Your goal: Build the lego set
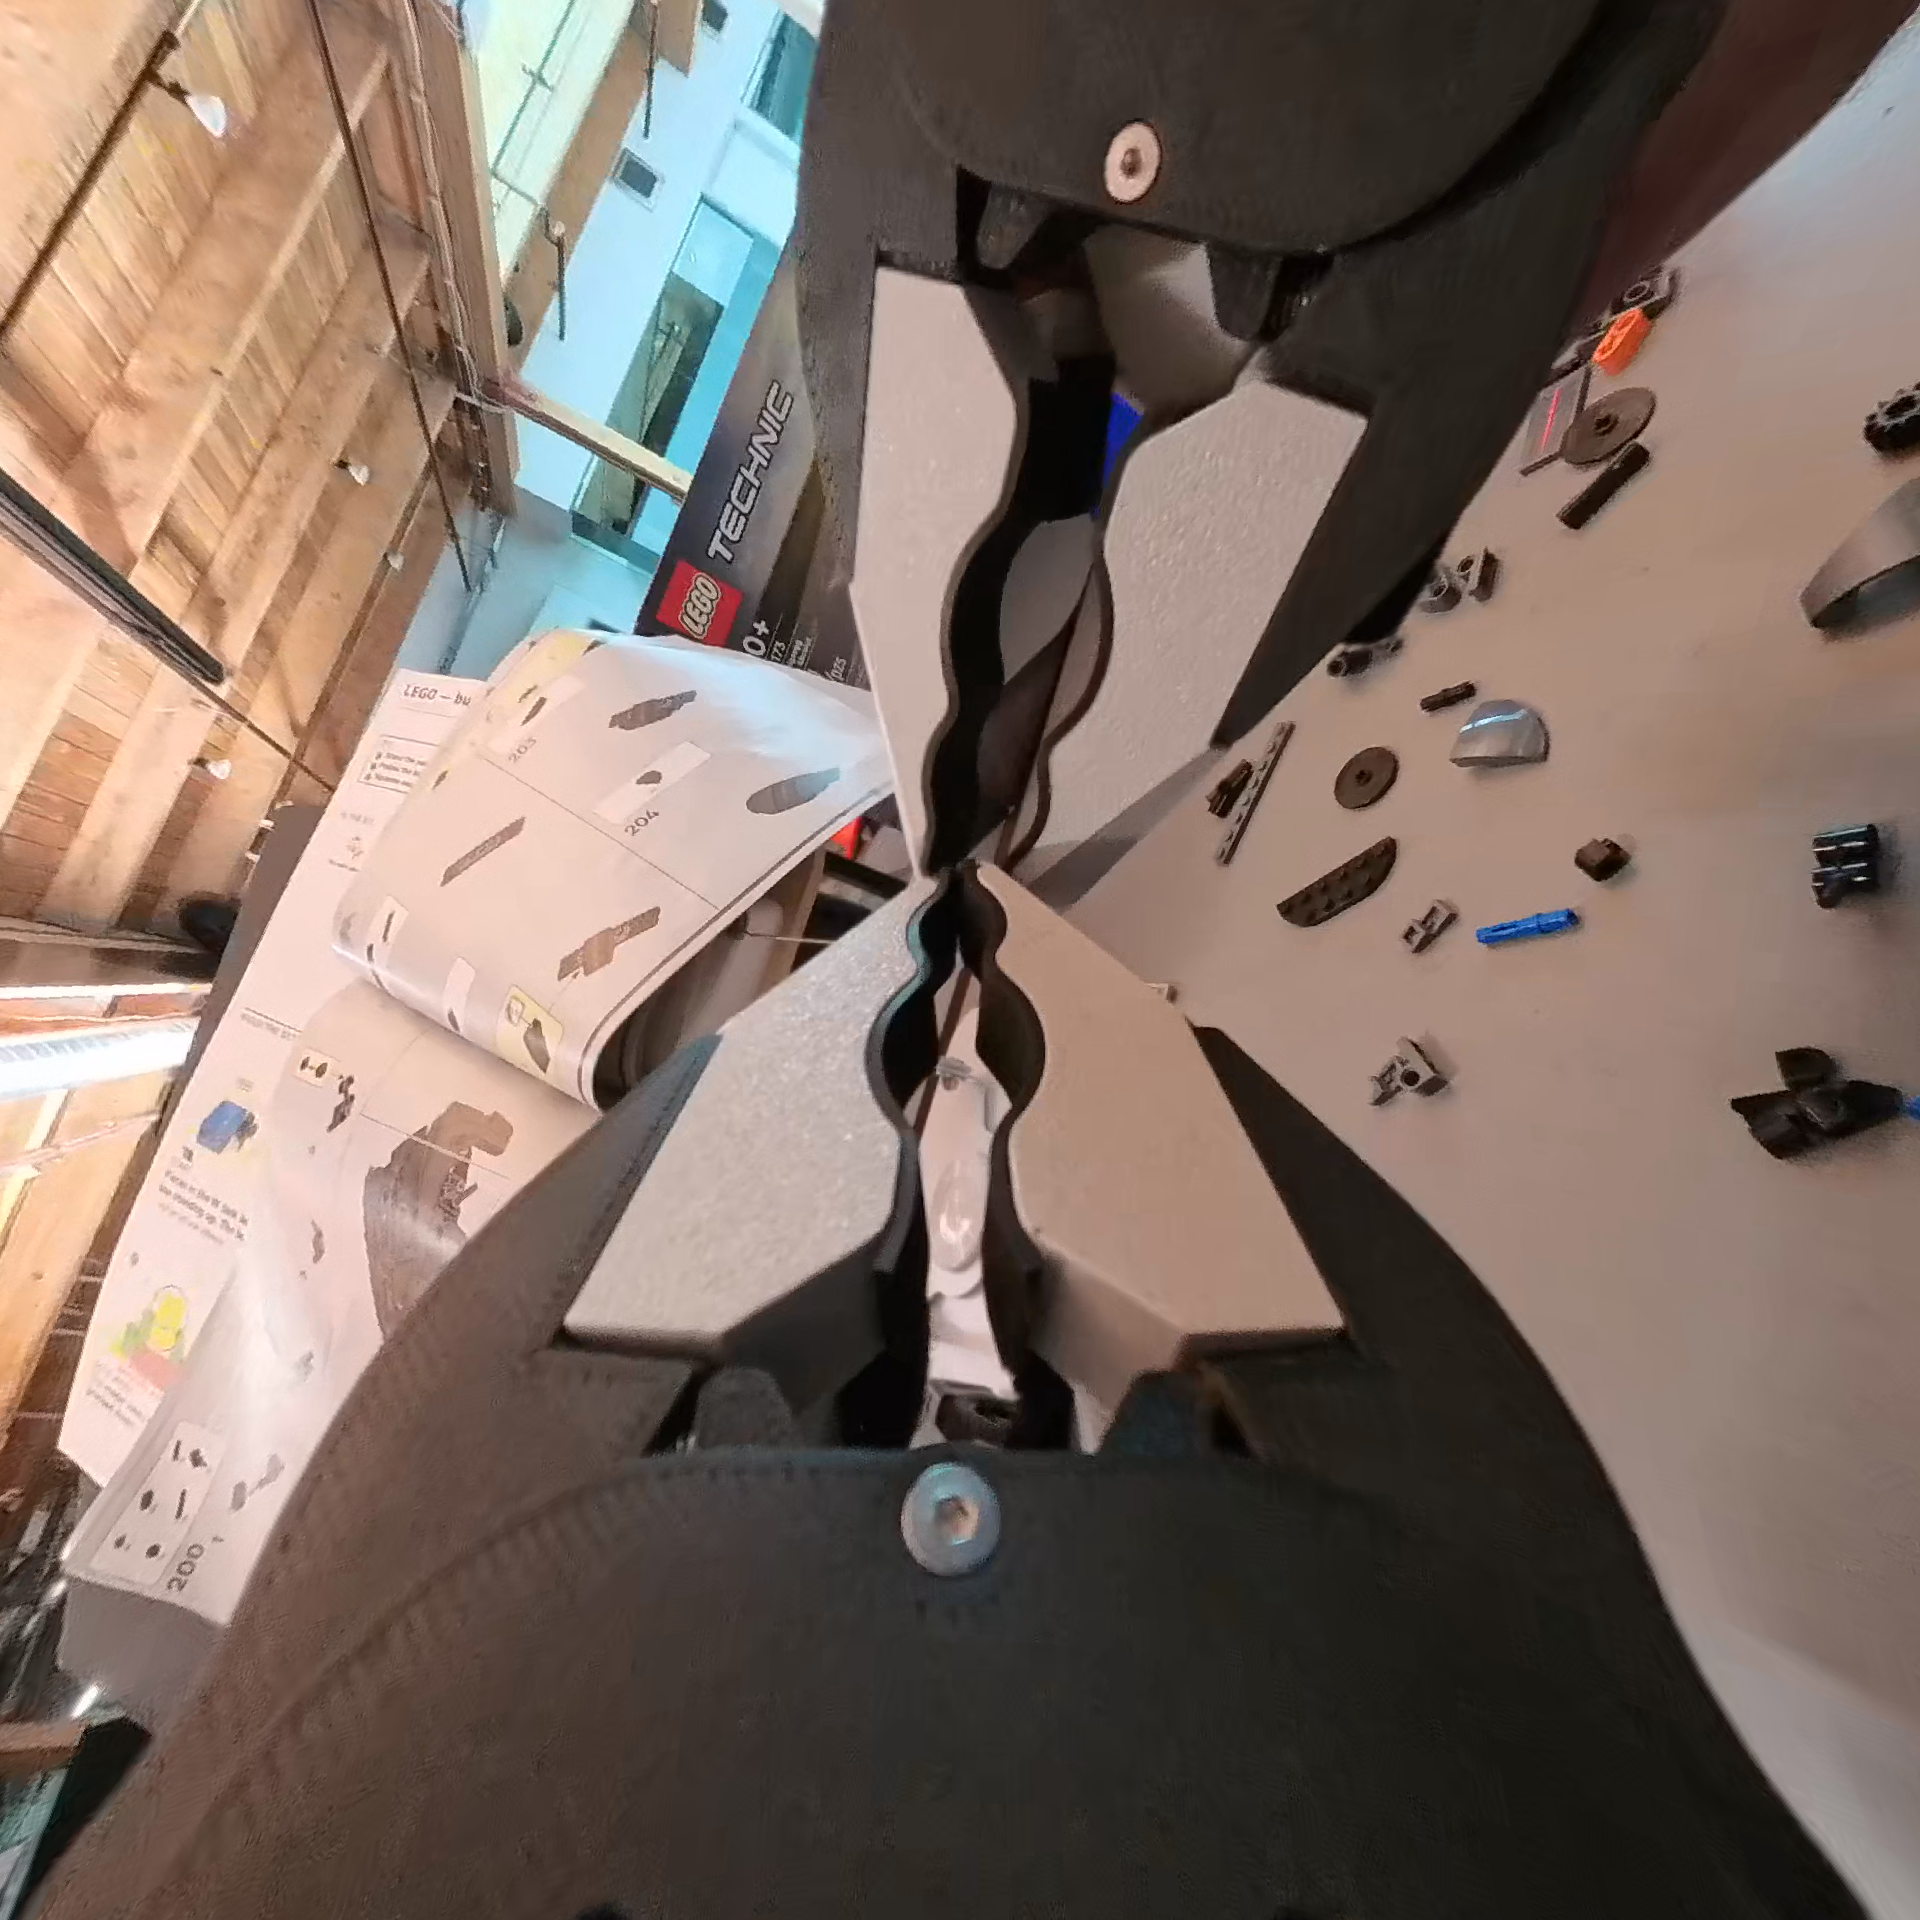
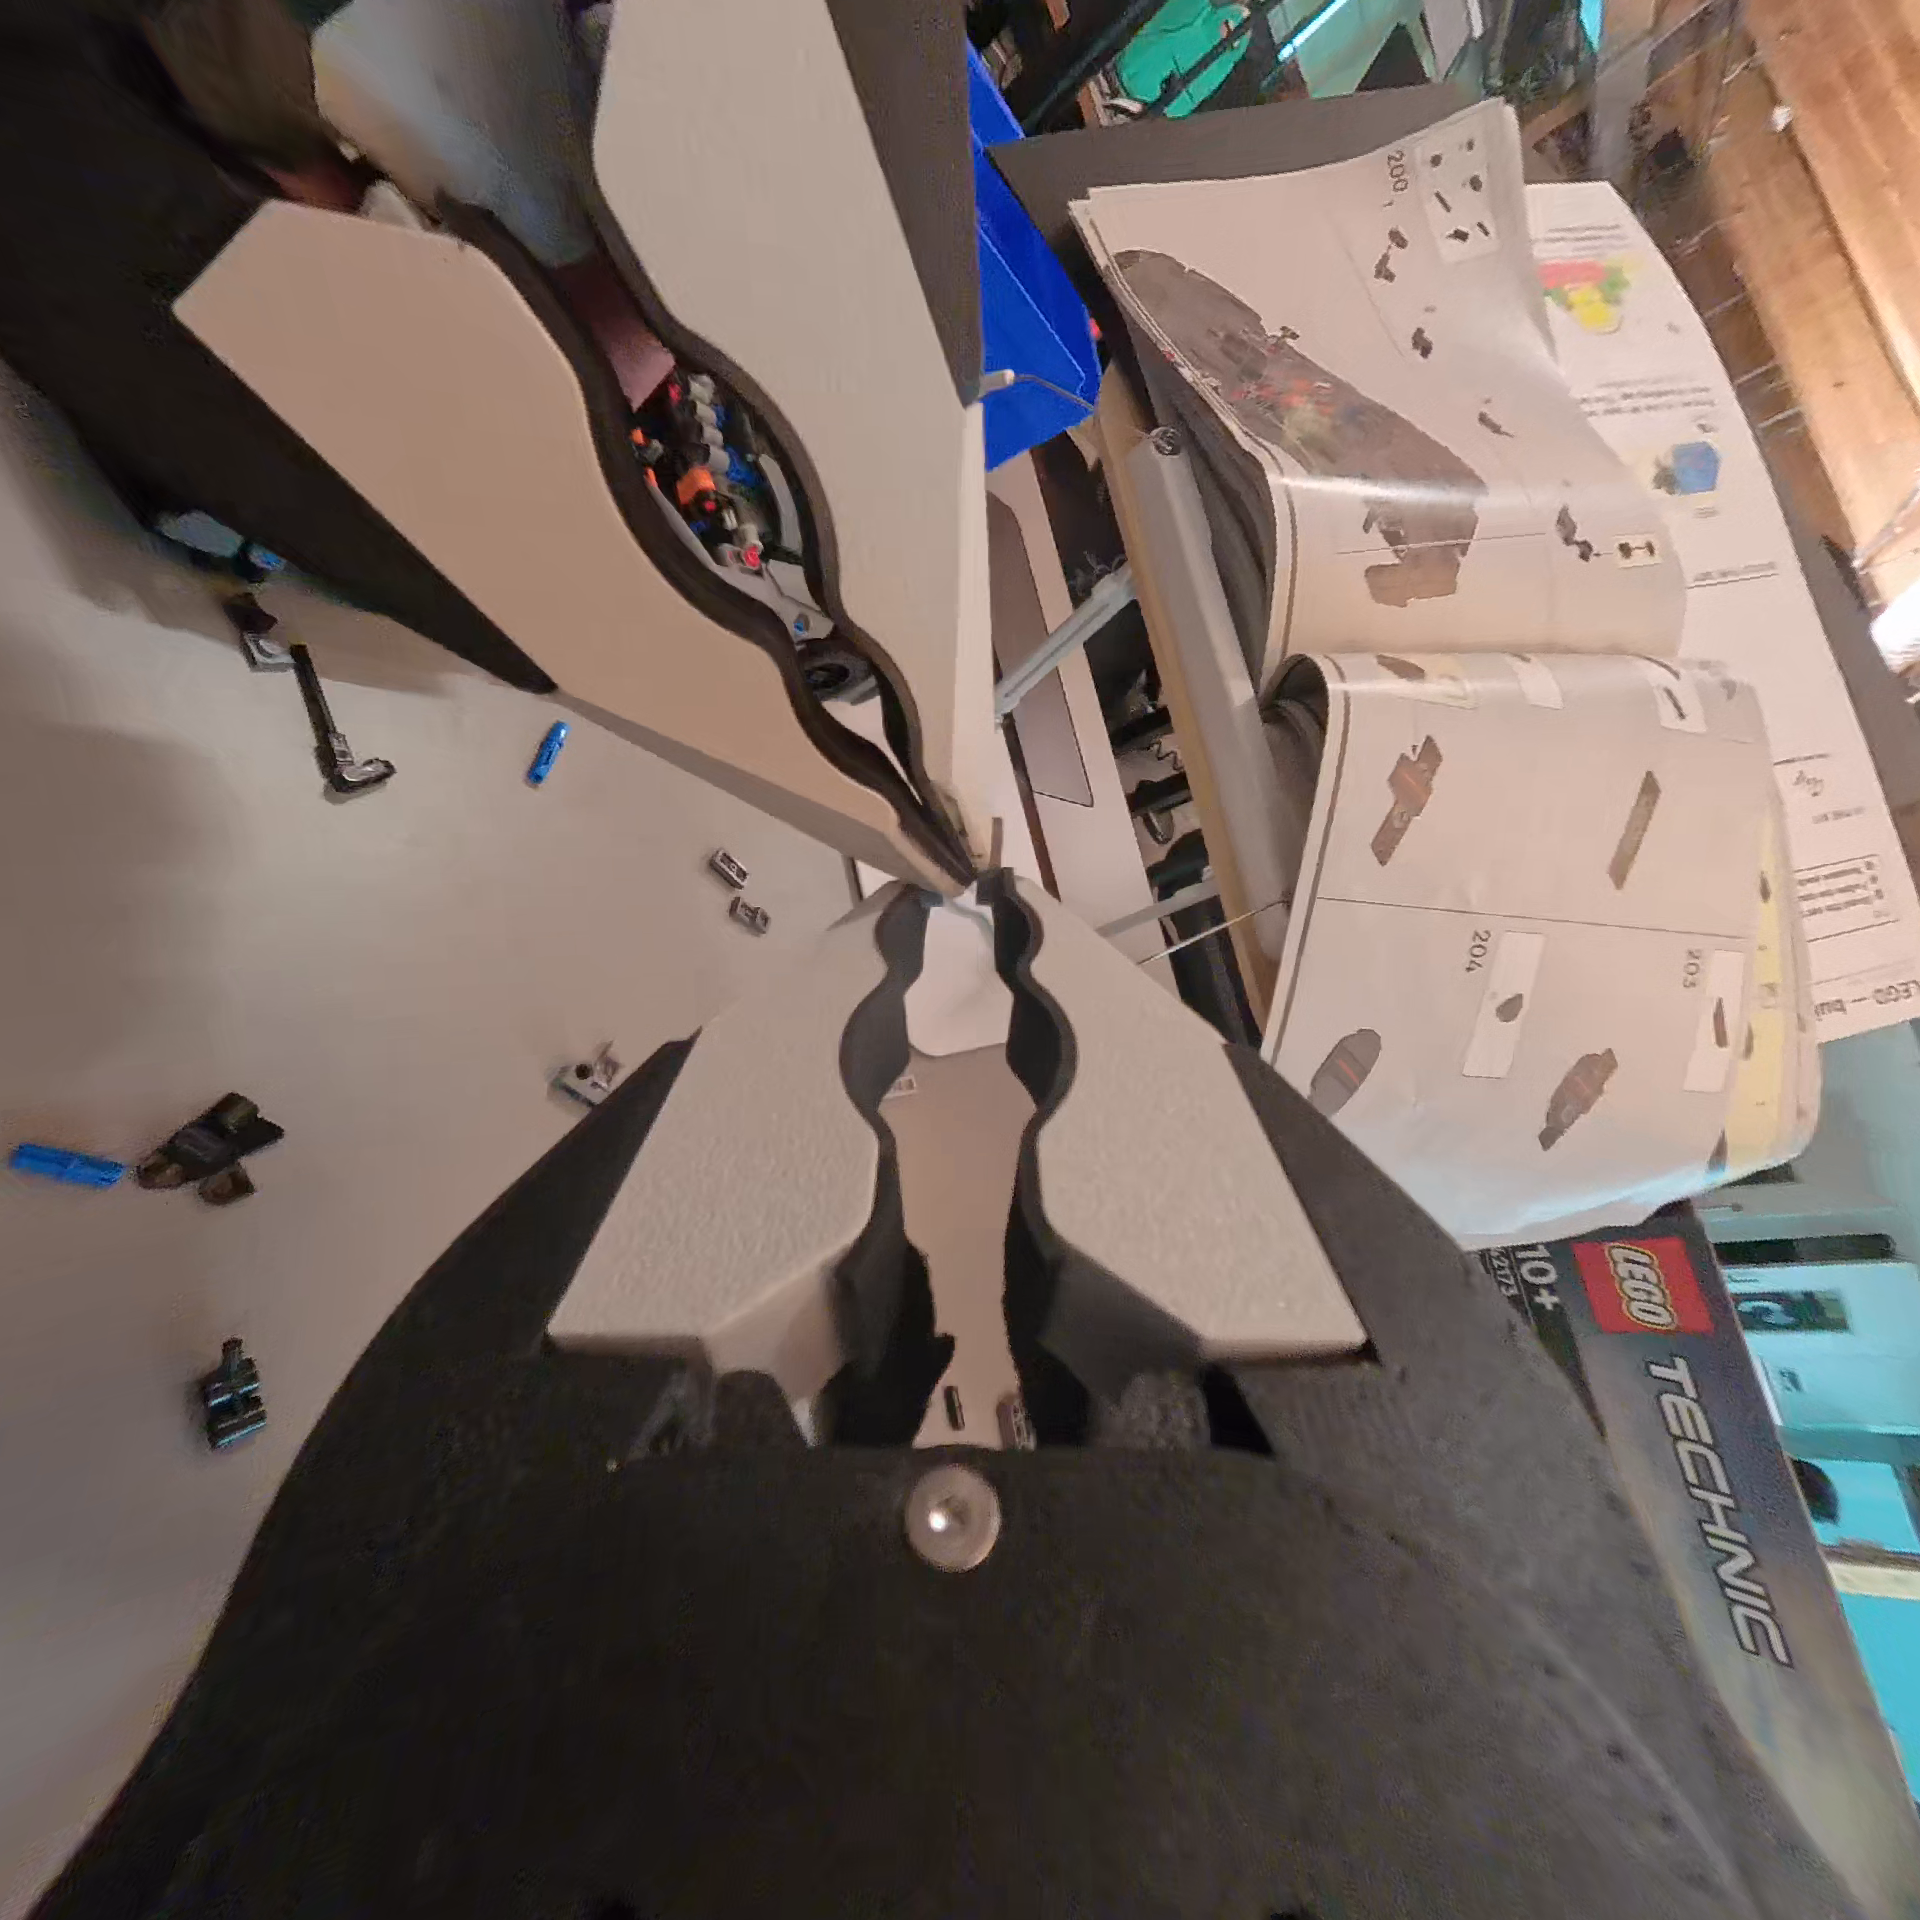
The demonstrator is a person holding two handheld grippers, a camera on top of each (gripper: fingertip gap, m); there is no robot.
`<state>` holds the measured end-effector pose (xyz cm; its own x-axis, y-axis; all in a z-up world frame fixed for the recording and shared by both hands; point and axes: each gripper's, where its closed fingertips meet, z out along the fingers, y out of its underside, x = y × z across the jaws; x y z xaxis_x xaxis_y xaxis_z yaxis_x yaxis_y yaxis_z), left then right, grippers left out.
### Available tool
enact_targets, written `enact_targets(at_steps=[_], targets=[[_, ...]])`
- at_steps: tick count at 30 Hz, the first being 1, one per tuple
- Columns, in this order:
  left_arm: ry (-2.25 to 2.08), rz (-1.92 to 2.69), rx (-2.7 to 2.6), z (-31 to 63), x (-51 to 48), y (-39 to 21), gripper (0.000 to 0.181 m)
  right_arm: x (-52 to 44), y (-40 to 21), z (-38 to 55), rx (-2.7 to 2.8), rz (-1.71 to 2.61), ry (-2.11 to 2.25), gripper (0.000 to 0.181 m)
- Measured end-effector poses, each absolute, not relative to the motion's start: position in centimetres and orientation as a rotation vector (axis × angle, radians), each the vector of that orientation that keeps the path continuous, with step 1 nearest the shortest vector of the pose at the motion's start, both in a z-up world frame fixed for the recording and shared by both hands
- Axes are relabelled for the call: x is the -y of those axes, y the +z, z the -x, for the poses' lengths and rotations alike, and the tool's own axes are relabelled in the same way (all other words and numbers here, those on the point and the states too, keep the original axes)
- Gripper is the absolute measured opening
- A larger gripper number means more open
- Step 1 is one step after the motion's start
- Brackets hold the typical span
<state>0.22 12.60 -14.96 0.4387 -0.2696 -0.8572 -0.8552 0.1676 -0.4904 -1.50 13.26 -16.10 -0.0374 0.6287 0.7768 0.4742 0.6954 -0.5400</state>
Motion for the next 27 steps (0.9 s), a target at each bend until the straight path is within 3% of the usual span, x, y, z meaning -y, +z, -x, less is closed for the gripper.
enact_targets(at_steps=[8, 16, 22, 27], targets=[[0.543, 1.312, -1.059, 0.0, -12.3, -13.7, 0.0, -13.5, -16.1, 1.5, 1.667, 0.831, 0.11, 0.011], [0.053, 1.492, -0.869, 1.0, -12.4, -13.3, 0.019, -13.9, -14.6, 1.5, 1.567, 0.717, 0.01, 0.011], [-0.155, 1.543, -0.84, 0.6, -12.3, -13.9, 0.001, -13.7, -14.1, 1.5, 1.534, 0.643, -0.065, 0.011], [-0.257, 1.562, -0.795, 0.9, -12.3, -13.8, 0.007, -13.5, -14.1, 1.6, 1.531, 0.618, -0.083, 0.011]])
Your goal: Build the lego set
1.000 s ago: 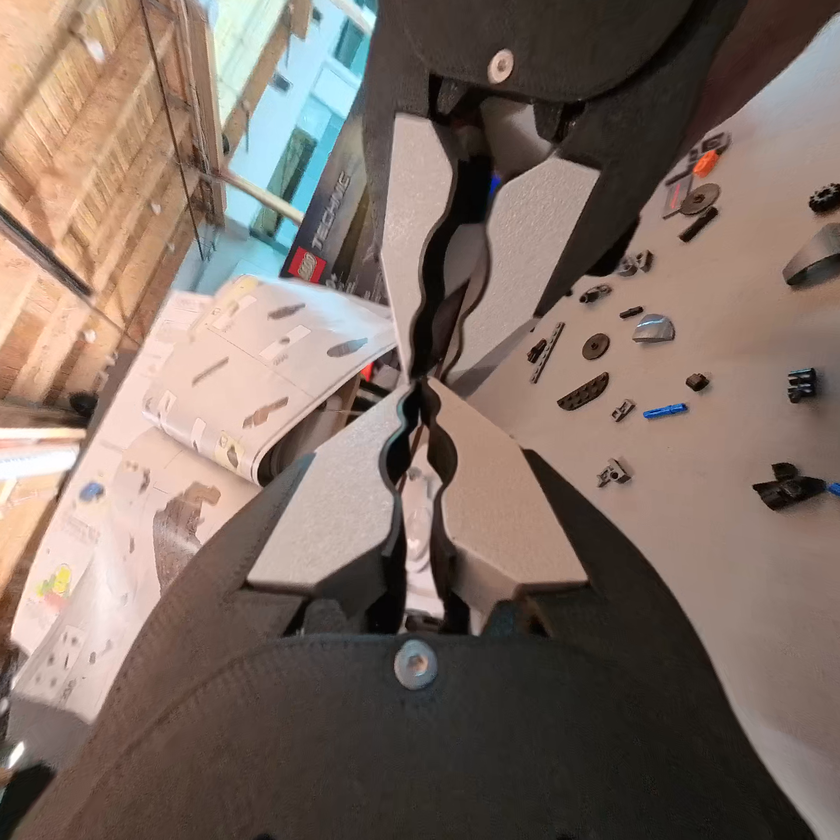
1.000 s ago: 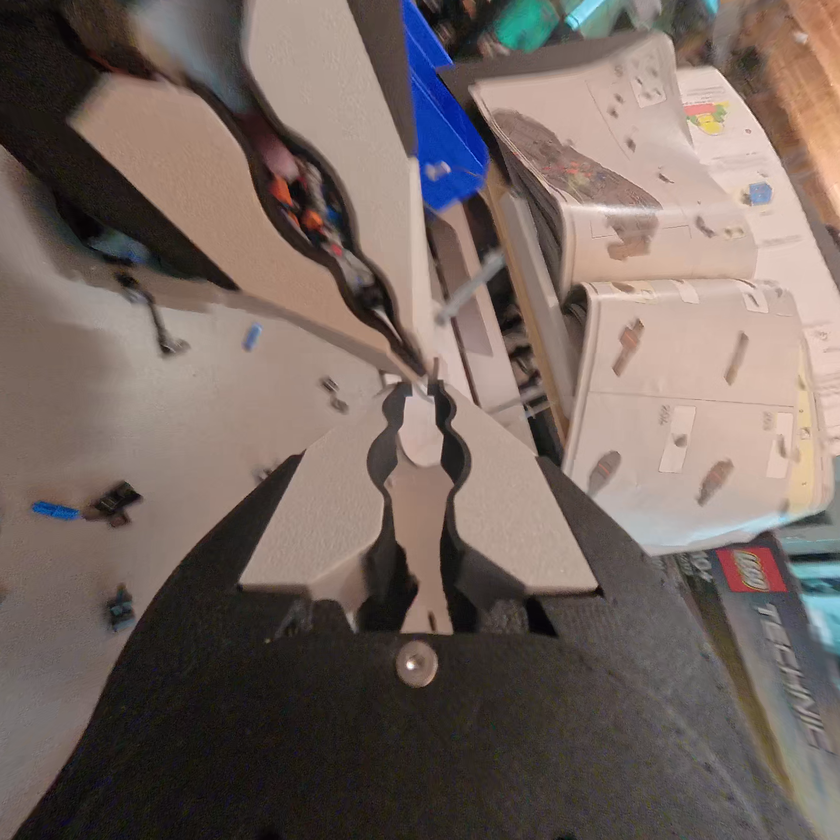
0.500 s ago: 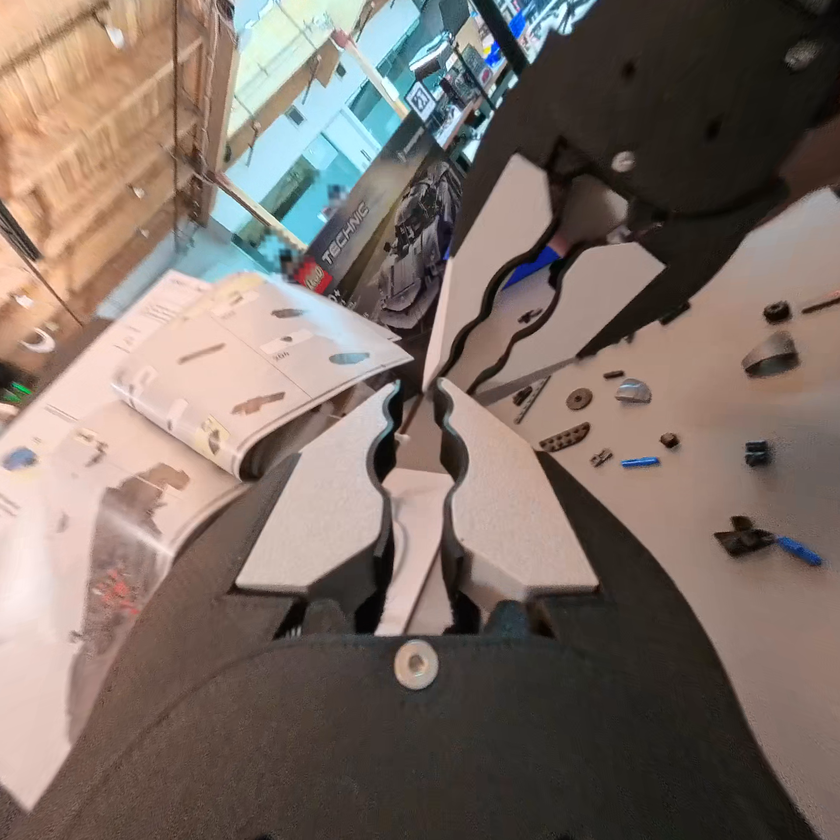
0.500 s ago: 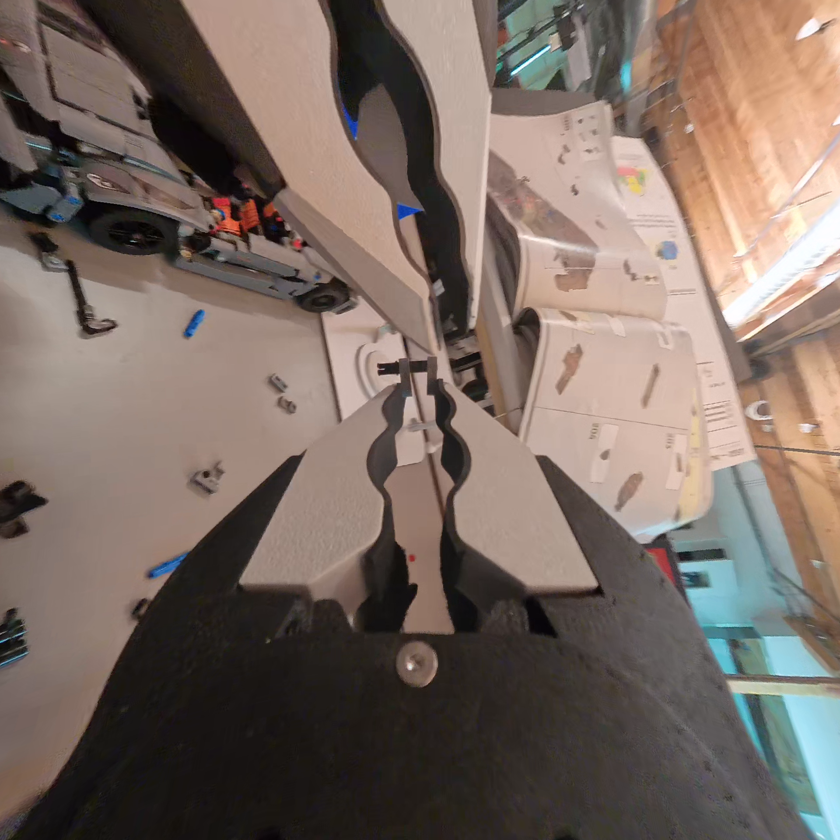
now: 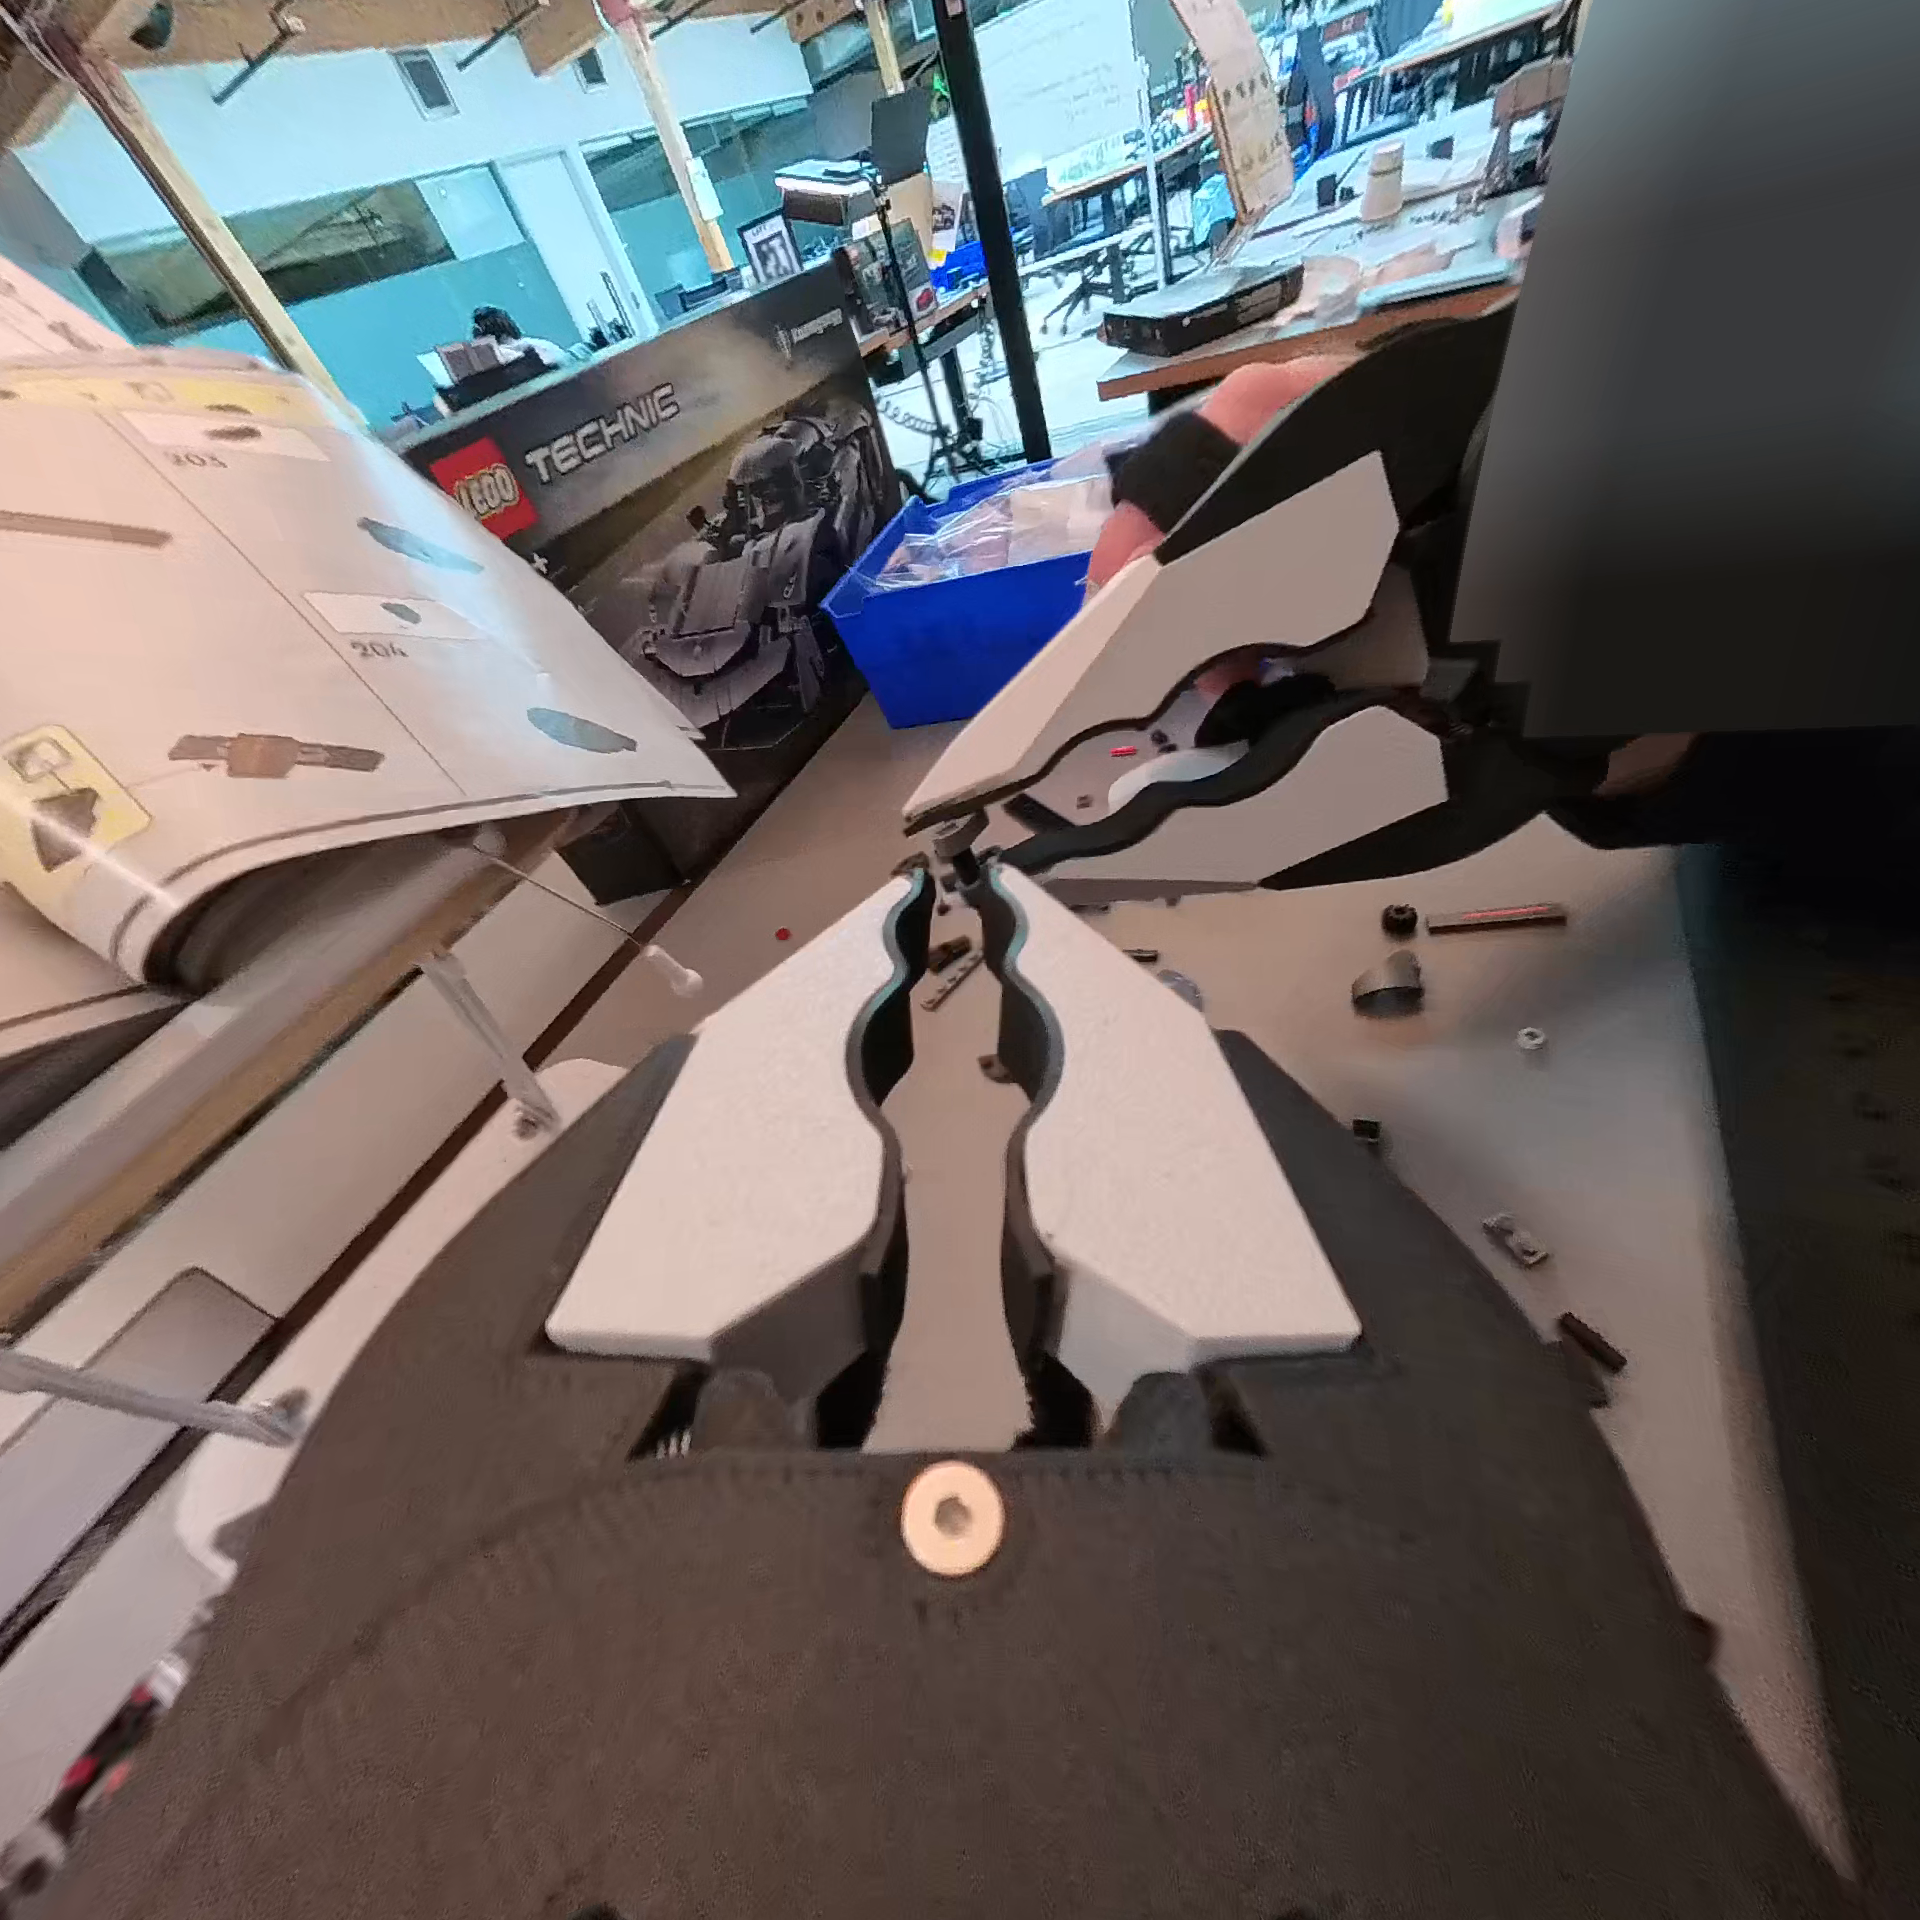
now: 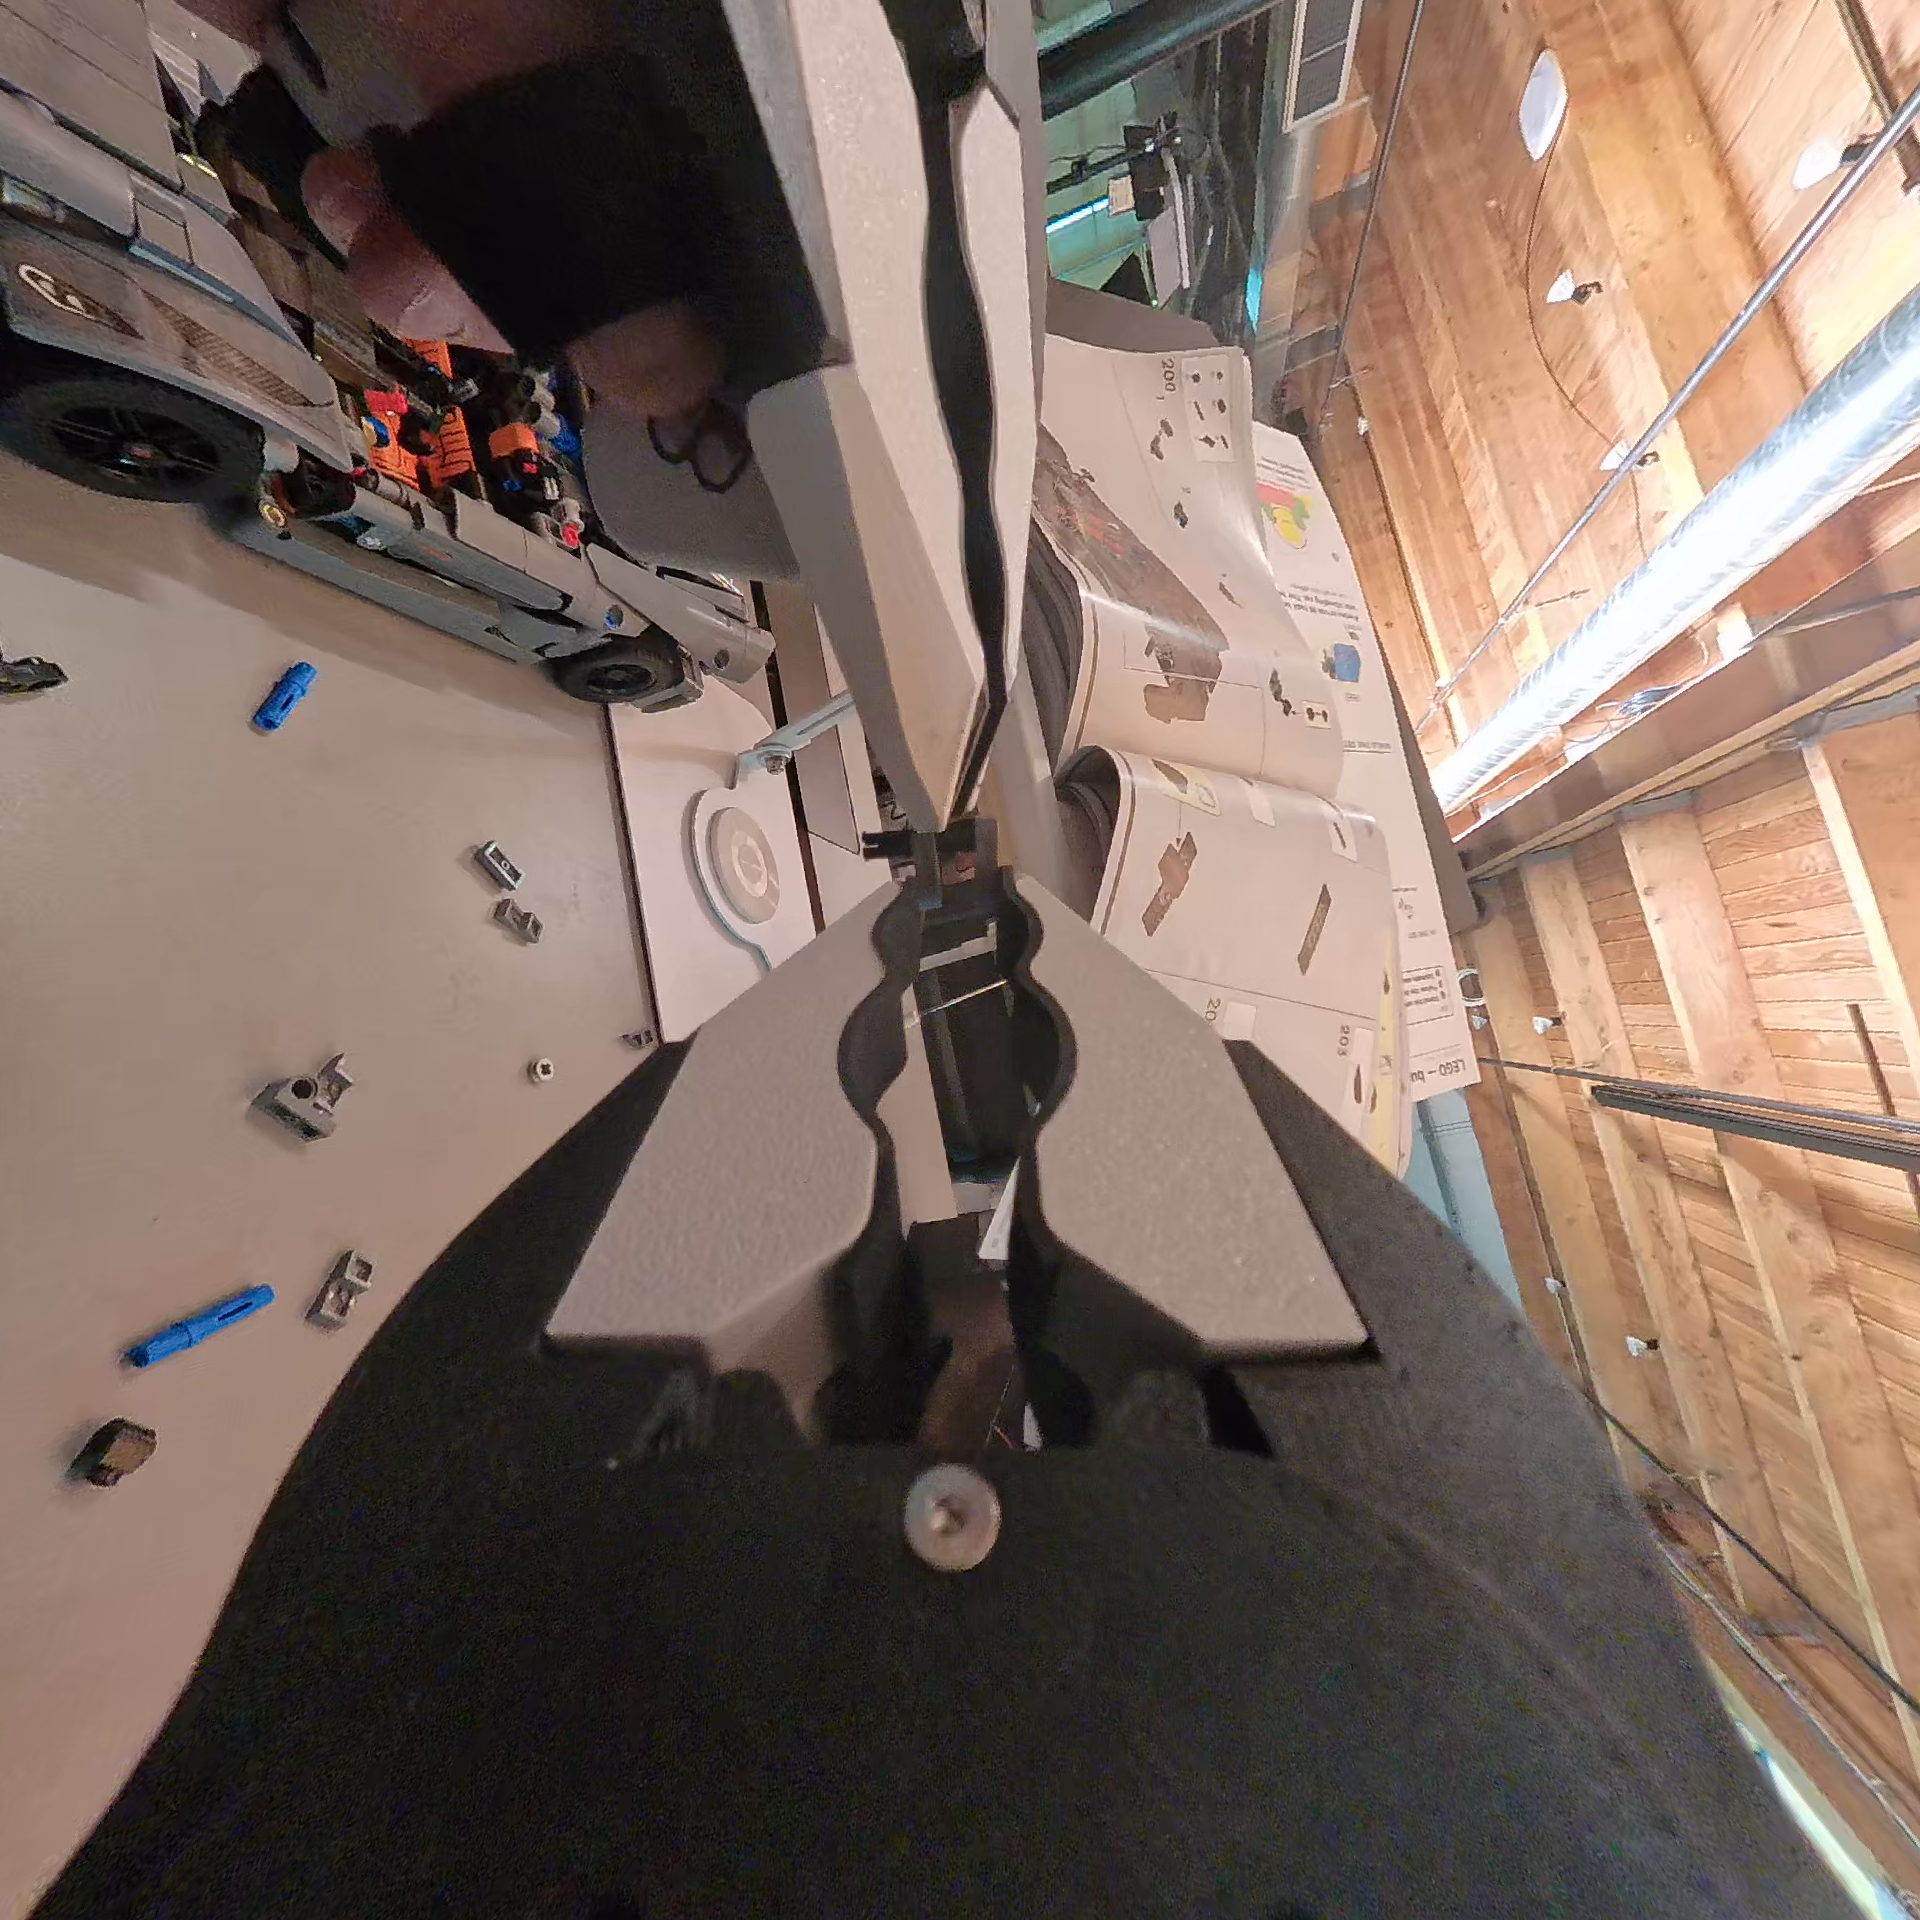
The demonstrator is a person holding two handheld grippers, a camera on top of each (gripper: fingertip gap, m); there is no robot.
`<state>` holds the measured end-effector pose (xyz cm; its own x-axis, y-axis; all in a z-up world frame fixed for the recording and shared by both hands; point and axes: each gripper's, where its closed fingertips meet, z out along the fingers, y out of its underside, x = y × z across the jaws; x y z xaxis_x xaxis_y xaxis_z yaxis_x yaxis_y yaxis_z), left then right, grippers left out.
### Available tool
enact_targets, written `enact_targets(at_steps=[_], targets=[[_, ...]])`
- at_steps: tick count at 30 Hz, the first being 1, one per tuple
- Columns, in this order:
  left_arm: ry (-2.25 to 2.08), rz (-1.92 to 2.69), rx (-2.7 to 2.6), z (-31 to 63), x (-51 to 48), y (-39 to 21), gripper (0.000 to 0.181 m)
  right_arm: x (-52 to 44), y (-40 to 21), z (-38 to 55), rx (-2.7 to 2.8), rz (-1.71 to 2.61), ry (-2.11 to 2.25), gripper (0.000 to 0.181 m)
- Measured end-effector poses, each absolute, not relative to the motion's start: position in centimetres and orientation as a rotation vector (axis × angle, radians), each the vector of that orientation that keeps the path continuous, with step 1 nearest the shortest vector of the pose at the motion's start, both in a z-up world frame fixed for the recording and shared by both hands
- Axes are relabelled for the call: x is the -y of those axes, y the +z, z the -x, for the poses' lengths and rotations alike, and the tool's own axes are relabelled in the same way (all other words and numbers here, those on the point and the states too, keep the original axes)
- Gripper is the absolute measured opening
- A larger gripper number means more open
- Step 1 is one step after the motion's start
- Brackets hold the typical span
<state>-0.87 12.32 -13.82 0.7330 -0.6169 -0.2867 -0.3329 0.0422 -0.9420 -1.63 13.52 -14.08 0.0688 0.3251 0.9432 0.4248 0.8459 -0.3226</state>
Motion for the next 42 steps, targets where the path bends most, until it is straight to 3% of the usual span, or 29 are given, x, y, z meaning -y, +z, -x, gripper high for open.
enact_targets(at_steps=[7, 15, 32, 42], targets=[[-0.455, 1.583, -0.754, 0.4, -12.1, -13.9, 0.006, -13.1, -14.0, 1.7, 1.533, 0.575, -0.108, 0.011], [-0.318, 1.562, -0.847, 0.4, -12.2, -14.7, 0.0, -12.7, -15.1, 1.9, 1.606, 0.631, 0.026, 0.017], [-0.193, 1.615, -0.799, 3.7, -13.4, -15.1, 0.0, -14.3, -16.7, 0.9, 1.662, 0.902, 0.401, 0.006], [-0.054, 1.684, -0.628, 8.1, -15.2, -15.5, 0.0, -10.9, -27.1, 6.0, 2.038, 1.207, 0.619, 0.022]])
